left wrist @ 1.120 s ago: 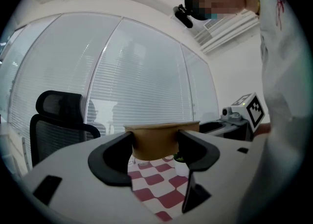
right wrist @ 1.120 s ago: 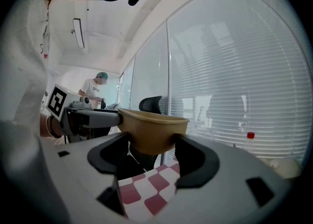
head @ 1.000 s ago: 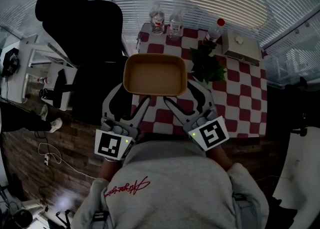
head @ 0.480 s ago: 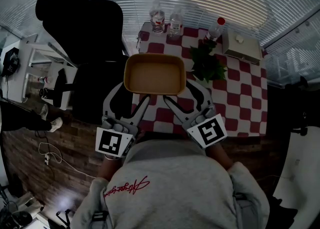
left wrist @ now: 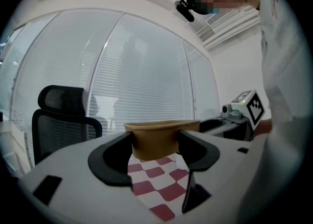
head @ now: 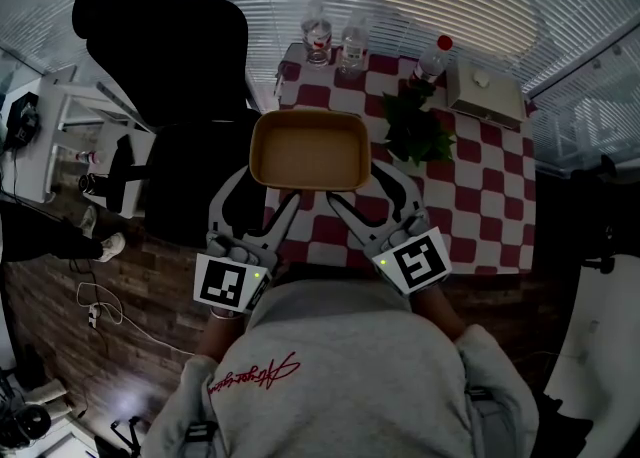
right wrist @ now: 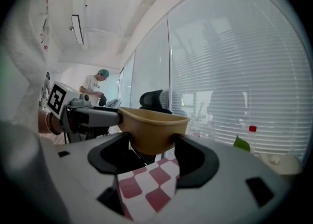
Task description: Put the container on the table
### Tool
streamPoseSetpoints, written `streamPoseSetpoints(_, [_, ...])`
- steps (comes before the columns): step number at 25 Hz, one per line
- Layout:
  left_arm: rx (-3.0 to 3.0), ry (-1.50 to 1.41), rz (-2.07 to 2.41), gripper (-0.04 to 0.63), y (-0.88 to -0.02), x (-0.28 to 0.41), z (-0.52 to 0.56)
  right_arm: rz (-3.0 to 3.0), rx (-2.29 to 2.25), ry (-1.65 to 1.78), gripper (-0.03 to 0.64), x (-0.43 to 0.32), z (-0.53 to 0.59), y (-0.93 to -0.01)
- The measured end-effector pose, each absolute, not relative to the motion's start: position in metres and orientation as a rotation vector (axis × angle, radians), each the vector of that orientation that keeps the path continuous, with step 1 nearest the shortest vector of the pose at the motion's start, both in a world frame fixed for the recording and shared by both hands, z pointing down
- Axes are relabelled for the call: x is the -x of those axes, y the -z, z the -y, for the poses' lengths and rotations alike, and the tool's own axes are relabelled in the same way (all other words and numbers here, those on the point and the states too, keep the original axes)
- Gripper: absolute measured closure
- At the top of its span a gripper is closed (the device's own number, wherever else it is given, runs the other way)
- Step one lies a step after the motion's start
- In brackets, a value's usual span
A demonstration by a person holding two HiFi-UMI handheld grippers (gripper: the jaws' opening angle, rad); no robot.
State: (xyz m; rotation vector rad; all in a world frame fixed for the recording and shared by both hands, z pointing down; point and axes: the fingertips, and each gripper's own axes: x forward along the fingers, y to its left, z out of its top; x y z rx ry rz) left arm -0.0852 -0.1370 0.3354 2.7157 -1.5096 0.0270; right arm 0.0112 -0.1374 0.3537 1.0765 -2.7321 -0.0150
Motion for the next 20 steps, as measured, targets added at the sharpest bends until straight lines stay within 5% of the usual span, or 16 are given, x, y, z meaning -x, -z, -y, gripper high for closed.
streamPoseSetpoints(20, [-2.709, -0.043, 1.487, 0.290, -0.350, 0.091, 0.139, 2.697, -1.060, 0.005, 0.322, -0.005, 0.140, -0.367])
